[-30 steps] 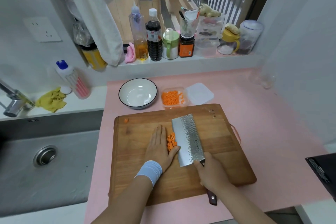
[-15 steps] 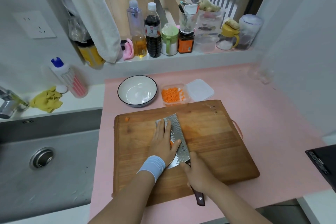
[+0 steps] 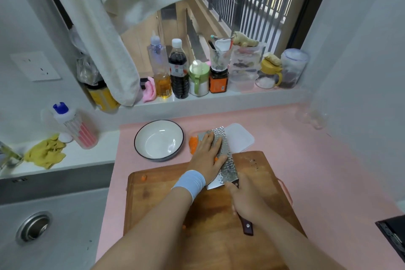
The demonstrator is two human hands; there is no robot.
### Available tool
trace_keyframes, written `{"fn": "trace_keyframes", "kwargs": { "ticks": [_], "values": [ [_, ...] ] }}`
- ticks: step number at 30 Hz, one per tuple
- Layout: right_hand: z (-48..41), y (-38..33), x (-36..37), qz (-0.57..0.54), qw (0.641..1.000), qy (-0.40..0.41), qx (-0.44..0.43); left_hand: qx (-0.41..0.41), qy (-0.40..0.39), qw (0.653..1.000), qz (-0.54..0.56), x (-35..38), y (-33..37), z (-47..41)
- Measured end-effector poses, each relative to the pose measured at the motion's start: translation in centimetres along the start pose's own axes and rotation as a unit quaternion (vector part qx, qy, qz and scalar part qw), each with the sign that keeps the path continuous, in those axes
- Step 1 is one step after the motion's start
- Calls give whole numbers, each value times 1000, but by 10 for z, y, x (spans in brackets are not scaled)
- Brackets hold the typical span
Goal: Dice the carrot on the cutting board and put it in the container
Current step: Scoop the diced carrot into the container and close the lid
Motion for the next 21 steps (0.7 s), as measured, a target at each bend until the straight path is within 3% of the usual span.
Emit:
{"fn": "trace_keyframes", "kwargs": {
  "ticks": [12,18,21],
  "values": [
    [-87,-22,-32,76,996,33,23,-35,-4,999,-13,16,-40,-82],
    [-90,-23,-41,73,997,38,12,-90,51,994,-44,15,-65,-61],
    [-85,-21,-42,74,996,45,5,-59,100,993,-4,4,-58,-45]
  ]
}}
Point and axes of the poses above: each hand's wrist, its own z-axis away from the middle knuckle, its own x-axis out of the palm, y = z × x, the point moved 2 cm from there along -z, towards the middle knuckle, and after that the axes turned 14 degrees about -z, right-handed, at the moved point
